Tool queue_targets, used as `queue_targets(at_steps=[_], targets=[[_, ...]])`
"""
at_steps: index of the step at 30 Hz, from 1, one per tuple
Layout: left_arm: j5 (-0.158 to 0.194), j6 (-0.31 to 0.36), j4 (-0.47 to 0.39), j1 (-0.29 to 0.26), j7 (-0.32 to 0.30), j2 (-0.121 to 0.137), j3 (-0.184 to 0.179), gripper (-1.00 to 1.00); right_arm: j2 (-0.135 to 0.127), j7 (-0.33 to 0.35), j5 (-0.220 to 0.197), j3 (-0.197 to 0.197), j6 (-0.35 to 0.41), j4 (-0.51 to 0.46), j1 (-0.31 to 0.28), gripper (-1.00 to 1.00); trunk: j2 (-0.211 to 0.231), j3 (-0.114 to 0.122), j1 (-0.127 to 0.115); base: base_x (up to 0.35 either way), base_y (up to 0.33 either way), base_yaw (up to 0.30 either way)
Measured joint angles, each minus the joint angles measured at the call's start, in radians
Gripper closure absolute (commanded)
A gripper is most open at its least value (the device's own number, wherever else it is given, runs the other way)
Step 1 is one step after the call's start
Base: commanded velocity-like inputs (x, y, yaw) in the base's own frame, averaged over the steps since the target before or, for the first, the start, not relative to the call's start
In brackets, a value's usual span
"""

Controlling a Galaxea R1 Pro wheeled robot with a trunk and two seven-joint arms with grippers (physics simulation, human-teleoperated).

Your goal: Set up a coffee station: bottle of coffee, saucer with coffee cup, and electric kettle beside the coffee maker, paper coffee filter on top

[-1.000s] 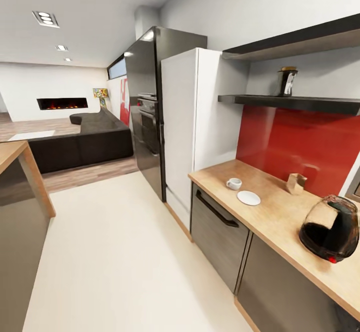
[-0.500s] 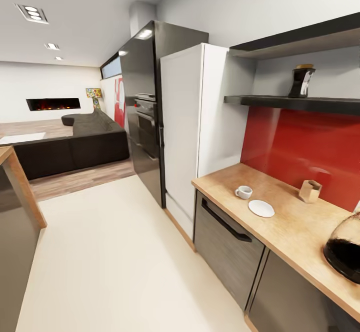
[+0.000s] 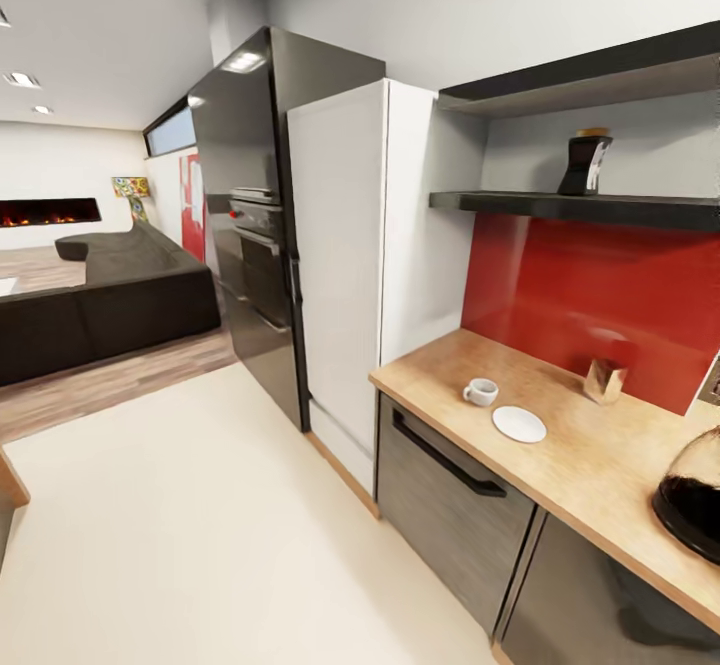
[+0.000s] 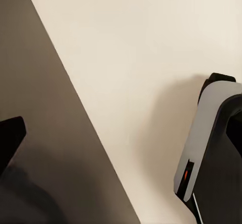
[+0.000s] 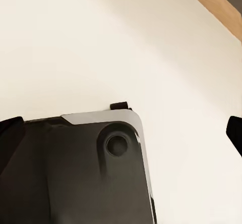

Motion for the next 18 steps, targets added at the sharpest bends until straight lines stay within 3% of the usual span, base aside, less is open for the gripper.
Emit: queue_targets(at_steps=[18], targets=[[0.0, -0.001, 0.0, 0.0, 0.0, 0.0, 0.0, -1.0, 0.0, 0.0, 0.0, 0.0, 0.0, 0.0, 0.0, -1.0, 0.0, 0.0, 0.0, 0.211, 0.275, -0.261]])
